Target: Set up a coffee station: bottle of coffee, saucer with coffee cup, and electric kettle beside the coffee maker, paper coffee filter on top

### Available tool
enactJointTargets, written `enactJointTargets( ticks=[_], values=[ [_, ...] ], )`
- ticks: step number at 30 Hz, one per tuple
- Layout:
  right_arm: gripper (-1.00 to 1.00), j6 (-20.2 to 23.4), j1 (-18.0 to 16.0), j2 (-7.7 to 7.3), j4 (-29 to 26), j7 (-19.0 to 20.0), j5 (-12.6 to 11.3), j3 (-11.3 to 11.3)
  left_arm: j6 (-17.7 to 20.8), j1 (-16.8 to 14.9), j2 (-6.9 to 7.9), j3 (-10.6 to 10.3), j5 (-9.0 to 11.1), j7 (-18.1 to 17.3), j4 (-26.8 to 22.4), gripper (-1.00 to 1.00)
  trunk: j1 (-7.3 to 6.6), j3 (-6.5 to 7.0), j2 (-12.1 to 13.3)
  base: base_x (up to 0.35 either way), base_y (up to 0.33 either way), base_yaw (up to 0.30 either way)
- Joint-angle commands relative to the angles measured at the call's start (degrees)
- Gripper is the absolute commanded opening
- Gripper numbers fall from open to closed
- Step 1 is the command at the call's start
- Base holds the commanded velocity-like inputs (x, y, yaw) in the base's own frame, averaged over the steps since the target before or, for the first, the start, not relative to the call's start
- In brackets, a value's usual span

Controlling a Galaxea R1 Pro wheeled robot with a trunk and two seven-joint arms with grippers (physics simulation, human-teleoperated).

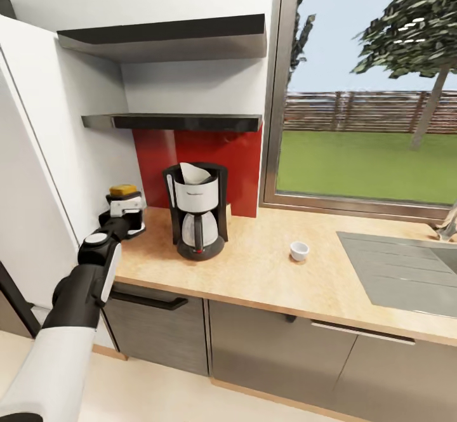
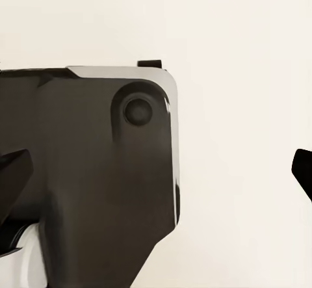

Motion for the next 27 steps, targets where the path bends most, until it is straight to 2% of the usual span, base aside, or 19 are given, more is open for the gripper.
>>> enactJointTargets(
  ticks=[1,3,4,5,7,9,13,14,17,24,27],
  values=[
    [1.0,-0.23,-0.06,-0.02,0.06,0.33,0.04,-0.33,-0.87,0.5,0.06,0.07,-0.9,-2.26,0.93,-1.0,0.04,-0.12,-0.14,0.0,0.0,0.0],
    [1.0,-0.29,-0.06,-0.02,0.08,0.46,0.07,-0.32,-3.42,1.08,0.34,0.19,-1.04,-7.0,3.15,-1.0,0.04,-0.12,-0.14,0.0,0.0,0.0],
    [1.0,-0.33,-0.06,-0.02,0.09,0.48,0.09,-0.3,-4.06,1.17,0.53,0.21,-1.08,-8.2,3.74,-1.0,0.04,-0.12,-0.14,0.0,0.0,0.0],
    [1.0,-0.65,-0.06,-0.04,0.13,0.6,0.19,-0.27,-6.64,1.41,1.94,0.36,-1.06,-12.99,6.34,-1.0,0.04,-0.12,-0.14,0.0,0.0,0.0],
    [1.0,-0.84,-0.06,-0.23,0.14,0.66,0.62,-0.26,-8.61,1.49,3.47,0.88,-0.96,-16.38,8.57,-1.0,0.04,-0.12,-0.14,0.0,0.0,0.0],
    [1.0,-1.17,-0.06,-0.72,0.18,0.74,2.22,-0.23,-11.75,1.53,5.3,2.38,-0.63,-20.68,12.16,-1.0,0.04,-0.12,-0.14,0.0,0.0,0.0],
    [1.0,-1.65,-0.06,-1.4,0.22,0.8,5.56,-0.26,-18.18,1.56,6.7,5.66,-0.58,-26.95,17.6,-1.0,0.04,-0.12,-0.14,0.0,0.0,0.0],
    [1.0,-2.18,-0.06,-1.56,0.23,0.81,6.68,-0.29,-22.64,1.62,7.92,6.91,-0.69,-29.6,20.46,-1.0,0.04,-0.12,-0.14,0.0,0.0,0.0],
    [1.0,-2.26,-0.06,-1.54,0.18,0.81,6.83,-0.3,-23.59,1.72,8.27,7.1,-0.76,-30.02,21.22,-1.0,0.04,-0.12,-0.14,0.0,0.0,0.0],
    [1.0,-2.3,-0.06,-1.51,0.31,0.81,7.0,-0.35,-24.62,4.49,8.49,7.23,-0.9,-29.66,21.57,-1.0,0.04,-0.12,-0.14,0.0,0.0,0.0],
    [1.0,-2.23,-0.06,-1.57,0.32,0.81,7.02,-0.38,-26.56,4.75,8.42,7.24,-0.88,-29.65,21.59,-1.0,0.04,-0.12,-0.14,0.0,0.0,0.0]
  ],
)
